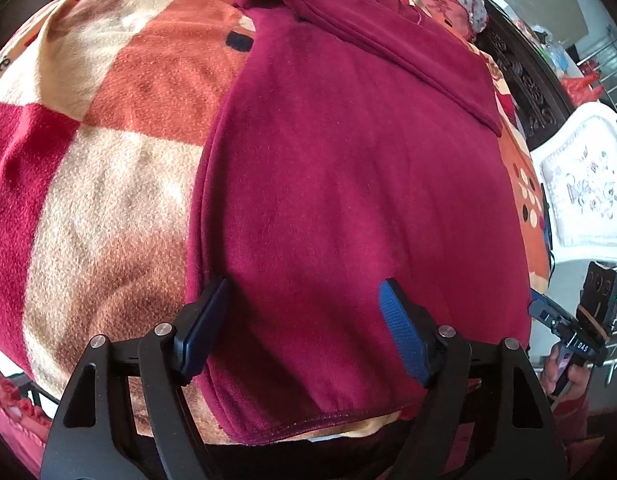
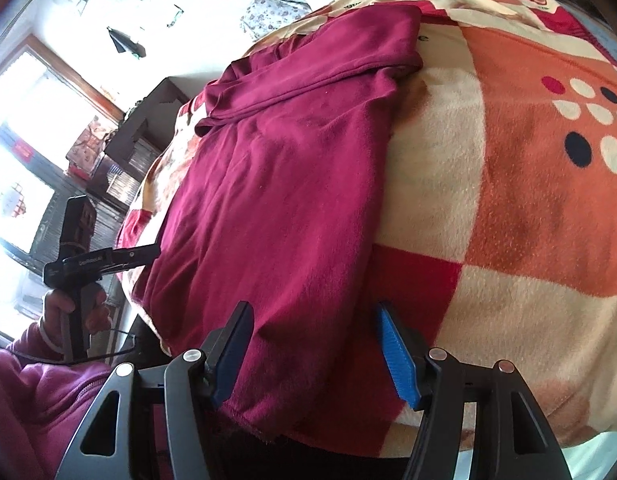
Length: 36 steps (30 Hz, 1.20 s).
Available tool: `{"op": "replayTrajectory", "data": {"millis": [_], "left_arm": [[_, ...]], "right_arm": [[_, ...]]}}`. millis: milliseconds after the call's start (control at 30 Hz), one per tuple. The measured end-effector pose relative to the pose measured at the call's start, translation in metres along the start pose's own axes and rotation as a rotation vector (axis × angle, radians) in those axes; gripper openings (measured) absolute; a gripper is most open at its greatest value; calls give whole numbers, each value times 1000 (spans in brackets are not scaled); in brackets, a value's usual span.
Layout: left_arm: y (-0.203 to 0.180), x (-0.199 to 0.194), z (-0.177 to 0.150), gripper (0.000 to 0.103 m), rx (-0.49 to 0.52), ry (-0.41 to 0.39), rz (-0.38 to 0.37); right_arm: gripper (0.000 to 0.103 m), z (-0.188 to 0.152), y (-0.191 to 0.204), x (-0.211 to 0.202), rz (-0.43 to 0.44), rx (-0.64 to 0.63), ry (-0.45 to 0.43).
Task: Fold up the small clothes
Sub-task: 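Move the left gripper to the sweatshirt hem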
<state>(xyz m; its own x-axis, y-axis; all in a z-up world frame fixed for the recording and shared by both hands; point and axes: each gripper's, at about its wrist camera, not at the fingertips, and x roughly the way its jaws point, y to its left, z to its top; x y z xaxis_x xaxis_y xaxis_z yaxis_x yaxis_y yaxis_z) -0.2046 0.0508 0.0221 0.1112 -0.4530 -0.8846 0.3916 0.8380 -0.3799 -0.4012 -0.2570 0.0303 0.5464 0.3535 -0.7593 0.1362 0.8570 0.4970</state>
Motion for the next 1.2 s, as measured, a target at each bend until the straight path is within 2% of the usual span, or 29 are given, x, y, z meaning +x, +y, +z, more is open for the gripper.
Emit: {"op": "replayTrajectory", "data": {"millis": [367,467,700,833,900,967,1100,1200], "left_arm": [[5,-2,-2,78,-21,-15,-29],[8,-4,-4,78,-22,-21,-36],[14,-10,-9,78,-13,21,-72],[16,-13,-12,78,-9,28,-85],[15,-16,-14,78,23,49,-72],[15,-22,-16,78,26,31,-50],[21,-35,-15,78,-29,-22,-43],[31,-38,-13,78,-88,-39,29]], "right_arm": [[63,-6,6,-2,106,-6,-21],[63,-5,10,2,99,-14,-14],[63,-5,18,5,132,-25,21],[63,-2,16,11,171,12,19],[63,-2,17,16,181,21,26],[63,-1,19,16,178,9,25],[63,0,17,17,185,17,30],[63,0,17,17,191,15,35]]}}
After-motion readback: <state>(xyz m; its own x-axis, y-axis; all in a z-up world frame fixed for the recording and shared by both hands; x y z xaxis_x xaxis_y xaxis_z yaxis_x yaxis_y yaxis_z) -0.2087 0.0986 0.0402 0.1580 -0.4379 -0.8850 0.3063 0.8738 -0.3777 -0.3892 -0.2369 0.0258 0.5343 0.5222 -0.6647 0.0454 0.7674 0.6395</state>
